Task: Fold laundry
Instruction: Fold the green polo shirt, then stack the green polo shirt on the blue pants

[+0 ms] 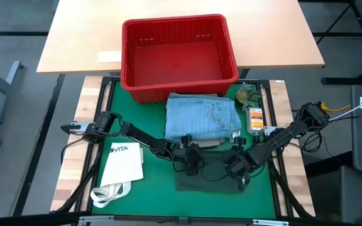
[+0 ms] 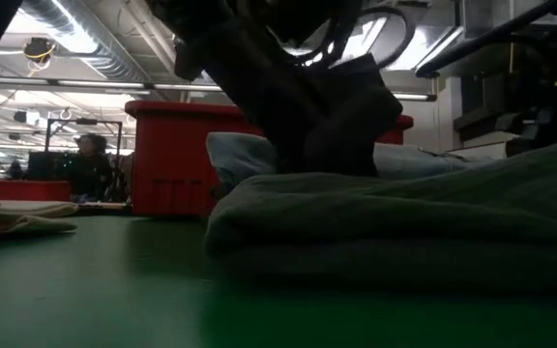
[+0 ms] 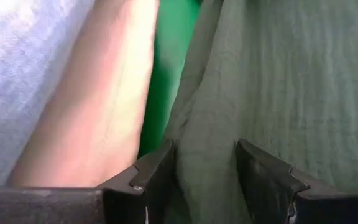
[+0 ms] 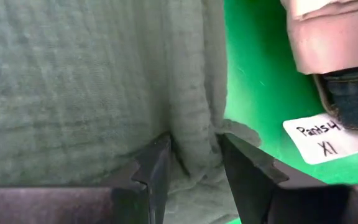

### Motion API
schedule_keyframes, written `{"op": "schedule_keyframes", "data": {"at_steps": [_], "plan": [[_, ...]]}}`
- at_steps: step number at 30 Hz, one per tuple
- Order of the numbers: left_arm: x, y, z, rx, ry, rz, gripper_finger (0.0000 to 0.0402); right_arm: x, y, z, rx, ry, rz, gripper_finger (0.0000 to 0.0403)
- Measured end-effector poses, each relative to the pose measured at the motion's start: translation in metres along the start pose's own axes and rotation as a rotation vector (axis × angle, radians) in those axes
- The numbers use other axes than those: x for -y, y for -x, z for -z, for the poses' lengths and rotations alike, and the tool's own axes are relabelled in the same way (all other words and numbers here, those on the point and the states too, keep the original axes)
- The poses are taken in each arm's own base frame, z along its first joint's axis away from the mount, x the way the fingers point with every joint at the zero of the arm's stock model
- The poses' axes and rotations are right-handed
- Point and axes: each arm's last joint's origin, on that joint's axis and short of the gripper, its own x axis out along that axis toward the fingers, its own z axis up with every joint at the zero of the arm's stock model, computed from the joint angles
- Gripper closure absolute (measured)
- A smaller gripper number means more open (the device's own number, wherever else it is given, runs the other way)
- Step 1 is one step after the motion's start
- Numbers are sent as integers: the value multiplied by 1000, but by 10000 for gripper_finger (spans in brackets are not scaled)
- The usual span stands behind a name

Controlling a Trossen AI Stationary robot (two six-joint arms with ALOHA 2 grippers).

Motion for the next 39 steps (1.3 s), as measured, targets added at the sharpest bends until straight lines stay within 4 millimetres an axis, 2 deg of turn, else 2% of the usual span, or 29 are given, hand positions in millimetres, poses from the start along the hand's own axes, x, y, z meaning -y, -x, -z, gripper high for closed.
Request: {"op": "schedule_keyframes", "data": {"at_steps": [5, 11, 18, 23, 27, 32, 39], "plan": [[2, 10, -8, 30, 9, 14, 233, -1, 9, -3, -60, 14, -43, 256], [4, 34, -26, 97, 26, 40, 233, -1, 38, -16, -63, 46, -12, 256], [14, 65, -42, 163, 31, 111, 233, -4, 71, -37, 49, 25, -25, 256], [33, 75, -36, 141, -4, 215, 233, -19, 83, -43, 197, 49, -64, 256], [49, 83, -29, 116, -39, 301, 233, -38, 84, -40, 274, 68, -136, 256], [66, 92, -21, 116, -69, 335, 233, -61, 72, -35, 300, 112, -137, 256], [88, 83, 3, 72, -119, 322, 233, -90, 47, -27, 244, 183, -129, 256]]}}
